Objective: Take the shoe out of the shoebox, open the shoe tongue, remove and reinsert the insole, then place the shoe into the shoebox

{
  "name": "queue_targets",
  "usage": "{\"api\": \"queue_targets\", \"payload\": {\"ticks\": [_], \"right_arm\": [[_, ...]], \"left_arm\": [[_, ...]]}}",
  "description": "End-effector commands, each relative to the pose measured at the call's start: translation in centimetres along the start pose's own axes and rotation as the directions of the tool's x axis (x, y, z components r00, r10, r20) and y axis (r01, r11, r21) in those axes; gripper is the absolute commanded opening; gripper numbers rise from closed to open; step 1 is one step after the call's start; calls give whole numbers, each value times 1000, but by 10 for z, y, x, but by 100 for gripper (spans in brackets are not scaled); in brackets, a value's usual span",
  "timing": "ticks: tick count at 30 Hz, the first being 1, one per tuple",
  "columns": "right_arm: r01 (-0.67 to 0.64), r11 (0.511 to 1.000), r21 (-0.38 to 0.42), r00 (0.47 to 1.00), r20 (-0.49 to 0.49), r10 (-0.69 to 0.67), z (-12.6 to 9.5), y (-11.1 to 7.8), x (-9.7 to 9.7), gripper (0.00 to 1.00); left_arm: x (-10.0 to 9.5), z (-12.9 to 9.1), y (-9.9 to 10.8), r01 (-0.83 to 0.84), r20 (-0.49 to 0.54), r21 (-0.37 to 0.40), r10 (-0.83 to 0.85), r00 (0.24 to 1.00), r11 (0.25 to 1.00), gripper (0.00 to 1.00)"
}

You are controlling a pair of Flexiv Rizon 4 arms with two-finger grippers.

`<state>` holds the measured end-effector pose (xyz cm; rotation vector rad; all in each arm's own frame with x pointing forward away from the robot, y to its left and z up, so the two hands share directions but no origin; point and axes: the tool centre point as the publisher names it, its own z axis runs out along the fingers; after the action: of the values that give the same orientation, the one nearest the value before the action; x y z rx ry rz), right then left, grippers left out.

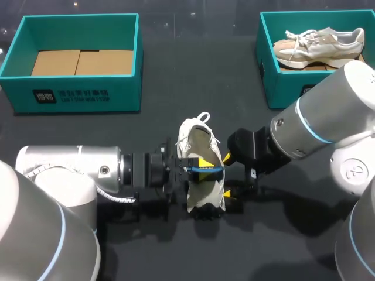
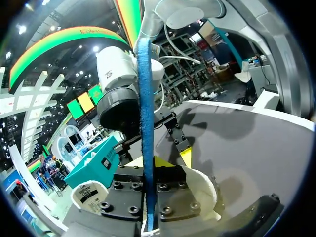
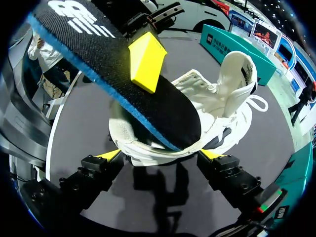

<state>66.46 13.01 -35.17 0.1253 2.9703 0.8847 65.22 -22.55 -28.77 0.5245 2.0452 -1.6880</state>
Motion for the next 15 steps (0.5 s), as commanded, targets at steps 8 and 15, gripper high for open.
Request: {"api": "queue_targets", "payload": {"ticks": [8, 15], "right_arm": [[0, 1000, 0, 1000, 2, 0, 0, 0, 1, 100], [0, 1000, 0, 1000, 2, 0, 0, 0, 1, 100]], "left_arm": [[2, 3, 34, -43, 14, -10, 43, 999, 999, 0], [-2, 5, 48, -77, 25, -57, 78, 997, 995, 0]]}}
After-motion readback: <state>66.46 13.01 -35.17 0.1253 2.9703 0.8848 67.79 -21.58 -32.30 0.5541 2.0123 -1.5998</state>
